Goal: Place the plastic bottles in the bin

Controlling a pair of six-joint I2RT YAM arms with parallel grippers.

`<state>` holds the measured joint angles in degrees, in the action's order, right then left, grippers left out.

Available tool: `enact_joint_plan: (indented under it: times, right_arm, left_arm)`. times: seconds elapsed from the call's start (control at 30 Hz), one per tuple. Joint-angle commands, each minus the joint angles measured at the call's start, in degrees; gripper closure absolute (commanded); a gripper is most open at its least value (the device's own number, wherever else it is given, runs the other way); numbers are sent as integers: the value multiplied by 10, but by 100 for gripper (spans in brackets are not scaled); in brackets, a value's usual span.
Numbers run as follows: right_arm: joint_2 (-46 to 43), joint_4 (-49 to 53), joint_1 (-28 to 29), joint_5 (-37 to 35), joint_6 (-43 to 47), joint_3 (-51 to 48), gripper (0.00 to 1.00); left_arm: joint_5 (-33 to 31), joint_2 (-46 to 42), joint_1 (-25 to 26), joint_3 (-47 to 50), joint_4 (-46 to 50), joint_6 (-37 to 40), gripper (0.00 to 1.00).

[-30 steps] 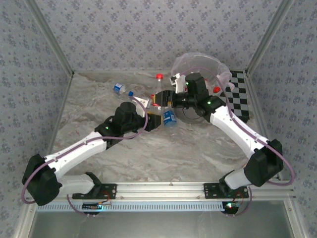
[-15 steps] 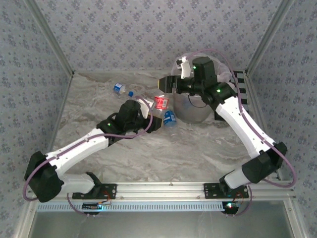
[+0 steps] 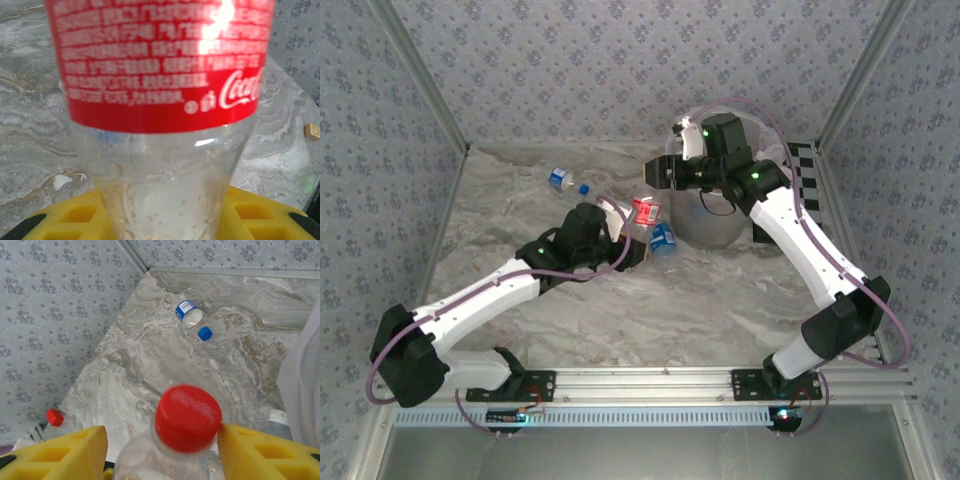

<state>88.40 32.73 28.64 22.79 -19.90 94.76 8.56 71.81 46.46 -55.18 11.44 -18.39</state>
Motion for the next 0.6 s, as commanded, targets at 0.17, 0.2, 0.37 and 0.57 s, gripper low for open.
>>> enact_joint_plan:
  times: [0.17, 0.2, 0.37, 0.57]
  right_arm:
    - [7, 30, -4, -9, 8, 13, 37]
    - [8, 30, -4, -7, 7, 14, 38]
    - [4, 20, -8, -6, 8, 12, 53]
    - [7, -6, -26, 15, -5, 17, 35]
  left_arm:
    - [-13, -6, 7, -29, -1, 24, 58]
    - [-12, -7, 7, -29, 0, 25, 58]
    - [-5, -12, 7, -30, -2, 25, 58]
    - [10, -32, 9, -25, -5, 34, 57]
